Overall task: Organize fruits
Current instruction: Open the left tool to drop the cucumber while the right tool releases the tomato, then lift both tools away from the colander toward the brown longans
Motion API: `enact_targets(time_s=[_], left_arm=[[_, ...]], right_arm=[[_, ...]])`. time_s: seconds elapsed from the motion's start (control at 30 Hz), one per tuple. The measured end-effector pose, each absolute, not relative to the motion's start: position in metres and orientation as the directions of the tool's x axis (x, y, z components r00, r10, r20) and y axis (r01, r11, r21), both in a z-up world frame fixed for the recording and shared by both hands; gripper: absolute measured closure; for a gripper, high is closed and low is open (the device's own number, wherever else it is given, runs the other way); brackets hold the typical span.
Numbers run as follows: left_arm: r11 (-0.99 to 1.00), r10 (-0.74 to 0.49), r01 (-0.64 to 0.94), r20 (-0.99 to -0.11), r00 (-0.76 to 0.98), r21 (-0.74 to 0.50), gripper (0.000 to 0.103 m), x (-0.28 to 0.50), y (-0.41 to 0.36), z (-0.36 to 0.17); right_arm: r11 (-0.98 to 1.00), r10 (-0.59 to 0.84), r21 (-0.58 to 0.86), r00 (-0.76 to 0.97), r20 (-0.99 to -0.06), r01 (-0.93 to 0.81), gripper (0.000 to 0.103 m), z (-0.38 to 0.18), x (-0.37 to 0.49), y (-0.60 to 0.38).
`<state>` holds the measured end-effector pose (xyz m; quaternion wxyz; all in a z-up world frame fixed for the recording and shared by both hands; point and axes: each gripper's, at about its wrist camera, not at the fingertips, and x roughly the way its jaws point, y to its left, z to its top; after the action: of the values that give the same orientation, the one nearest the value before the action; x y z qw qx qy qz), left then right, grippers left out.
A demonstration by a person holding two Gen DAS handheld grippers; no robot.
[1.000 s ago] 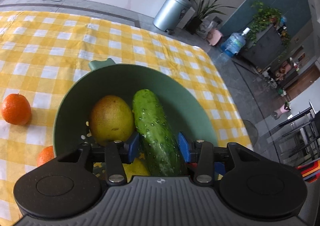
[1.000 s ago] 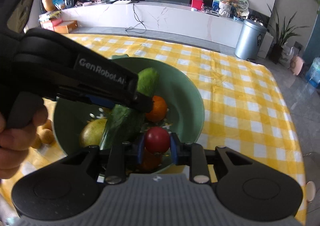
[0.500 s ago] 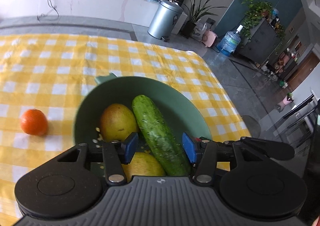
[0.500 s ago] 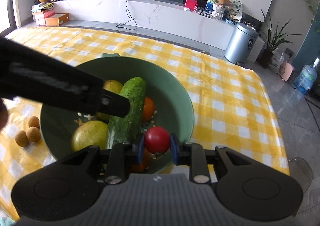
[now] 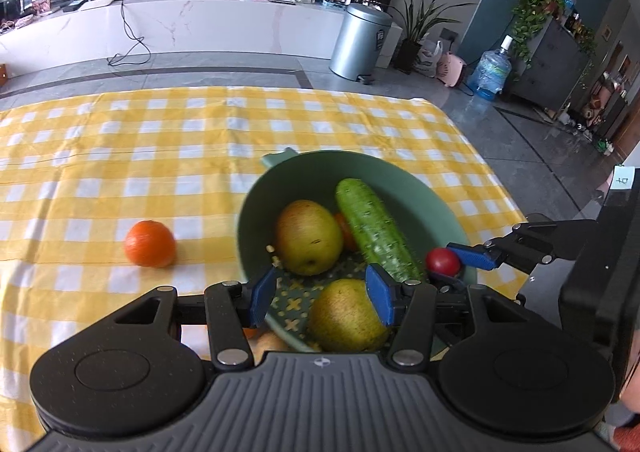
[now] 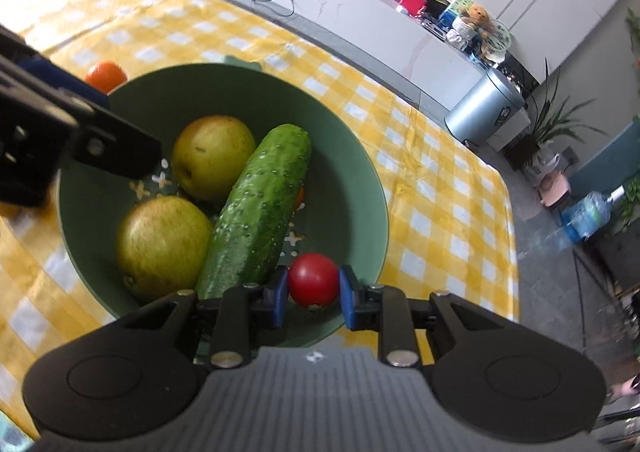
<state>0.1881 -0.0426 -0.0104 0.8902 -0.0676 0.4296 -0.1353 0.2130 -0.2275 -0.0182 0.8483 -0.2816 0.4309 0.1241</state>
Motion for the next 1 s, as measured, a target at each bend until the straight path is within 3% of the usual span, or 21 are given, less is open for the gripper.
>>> enact_targets(time_s=[0.47, 0.63, 1.0], left_arm=[[0.968, -0.251, 0.164, -0.745, 0.618, -0.19, 0.042, 0.163, -0.019, 0.001], [0.972, -0.237, 0.152, -0.742, 0.627, -0.181, 0.04, 0.154, -0.008, 0.005], [0.977, -0.214, 0.157, -0.726, 0.653, -0.146, 0.04, 0.131, 0.014, 0.012]], right_arm=[[0.795, -0.066, -0.408, 0.605, -0.793, -0.448, 0.077, -0.012, 0.204, -0.218], [0.785, -0.094, -0.454, 0.643, -0.76, -0.421, 0.055, -0.005, 0.2, -0.217], [0.83, -0.039, -0.413, 0.699, -0.714, -0.375, 0.054, 0.018, 0.18, -0.215]])
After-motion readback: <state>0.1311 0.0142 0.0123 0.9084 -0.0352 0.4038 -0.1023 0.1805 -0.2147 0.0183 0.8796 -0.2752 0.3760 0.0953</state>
